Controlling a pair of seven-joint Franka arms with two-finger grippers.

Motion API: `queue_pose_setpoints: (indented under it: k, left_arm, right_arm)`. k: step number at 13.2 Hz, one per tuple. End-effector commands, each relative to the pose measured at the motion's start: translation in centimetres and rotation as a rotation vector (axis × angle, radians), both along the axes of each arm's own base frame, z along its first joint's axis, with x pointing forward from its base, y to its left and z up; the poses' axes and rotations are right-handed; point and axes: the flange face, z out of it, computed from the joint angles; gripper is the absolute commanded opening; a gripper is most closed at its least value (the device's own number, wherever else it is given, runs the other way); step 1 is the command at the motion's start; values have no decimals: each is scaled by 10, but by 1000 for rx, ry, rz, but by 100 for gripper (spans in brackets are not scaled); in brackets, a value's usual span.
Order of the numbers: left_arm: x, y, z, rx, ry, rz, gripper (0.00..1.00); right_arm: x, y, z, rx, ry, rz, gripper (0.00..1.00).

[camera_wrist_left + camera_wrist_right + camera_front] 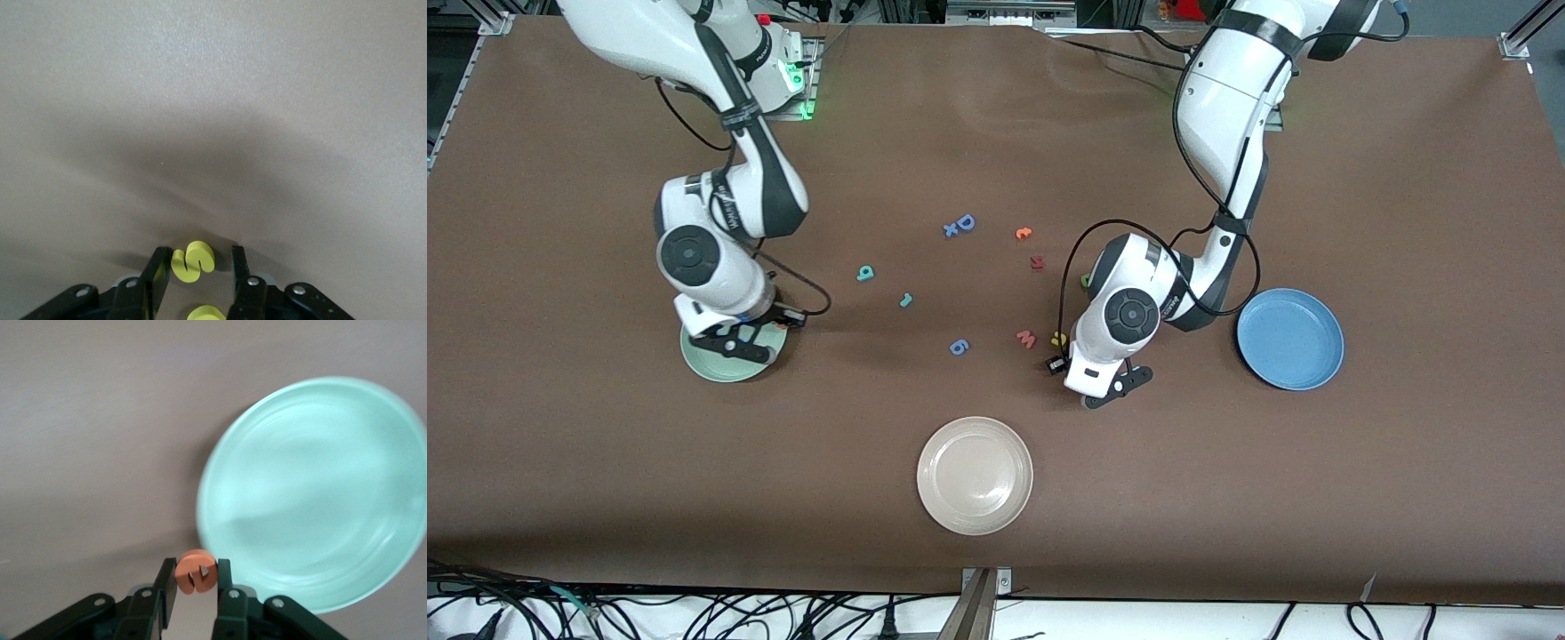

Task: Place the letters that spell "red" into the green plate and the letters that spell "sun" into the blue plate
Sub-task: 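Drop the orange e onto the green plate with the right gripper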

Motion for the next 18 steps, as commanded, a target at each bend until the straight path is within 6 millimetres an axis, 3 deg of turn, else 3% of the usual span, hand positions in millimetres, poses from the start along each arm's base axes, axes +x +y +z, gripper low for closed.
queue_pose_setpoints:
  k: [1,3,4,6,9,10,11,12,15,18]
  left_arm:
    - [6,5,-3,-11,-17,-10,45]
    - [5,5,-7,-8,-13,-7,39]
    - [1,4,-10,-6,-6,-11,38]
    - [-1,3,-11,-4,-3,-11,39]
    - [-3,0,-11,-2,0,-1,40]
    - [-5,-3,-13,0,2,-4,40]
    - [-8,-6,-13,-2,-2,-1,40]
    - [-9,-7,-16,-1,-13,21,40]
    - [-18,-15,-23,2,-26,36,40]
    - [-22,-20,-23,4,-27,40,40]
  right_arm:
    - [0,-29,-11,-10,39,35,5]
    - [0,-33,-13,-8,44,50,8]
    - [-3,-39,-23,-13,64,53,8]
    - [-3,-60,-33,-11,86,58,14]
    - [-6,-64,-50,-19,114,66,15]
    - [-7,-63,-51,-19,118,65,34]
    - [-6,-65,-50,-18,115,64,76]
    - [-4,-63,-47,-18,107,58,99]
    - [-1,-53,-29,-8,86,51,99]
    - [-10,-11,-20,-2,93,-37,99]
